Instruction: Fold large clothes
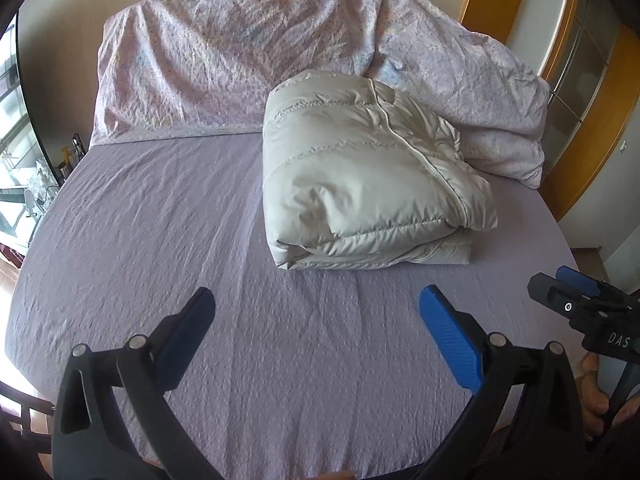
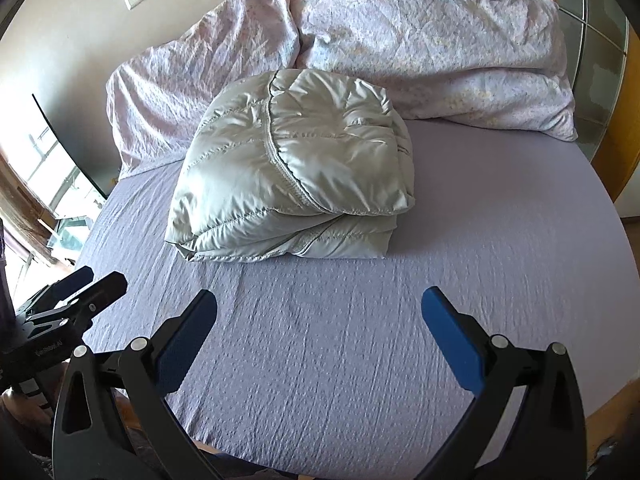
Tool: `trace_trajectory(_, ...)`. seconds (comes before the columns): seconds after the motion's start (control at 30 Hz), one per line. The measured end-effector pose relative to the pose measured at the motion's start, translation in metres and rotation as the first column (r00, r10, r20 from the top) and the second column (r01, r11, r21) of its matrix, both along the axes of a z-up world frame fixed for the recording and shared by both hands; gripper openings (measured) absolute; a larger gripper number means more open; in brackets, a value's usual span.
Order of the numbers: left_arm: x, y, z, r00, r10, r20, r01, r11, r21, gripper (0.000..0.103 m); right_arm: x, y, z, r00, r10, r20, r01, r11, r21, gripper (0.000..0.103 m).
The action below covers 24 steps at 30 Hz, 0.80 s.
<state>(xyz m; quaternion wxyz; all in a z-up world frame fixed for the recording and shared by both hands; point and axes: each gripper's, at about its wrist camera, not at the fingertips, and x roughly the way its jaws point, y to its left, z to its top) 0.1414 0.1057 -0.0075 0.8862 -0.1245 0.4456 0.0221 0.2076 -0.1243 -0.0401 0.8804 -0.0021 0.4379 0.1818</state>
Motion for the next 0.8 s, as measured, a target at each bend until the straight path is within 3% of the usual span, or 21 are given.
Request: trace_trajectory(0.8,0.0085,-0.0049,-0.0023,1.000,-0.006,0.009,0.006,1.000,-0.027,0.101,0.0046,-0.0063,-0.0025,1.000,-0.008,0.005,0.008,0.999,0.046,0.102)
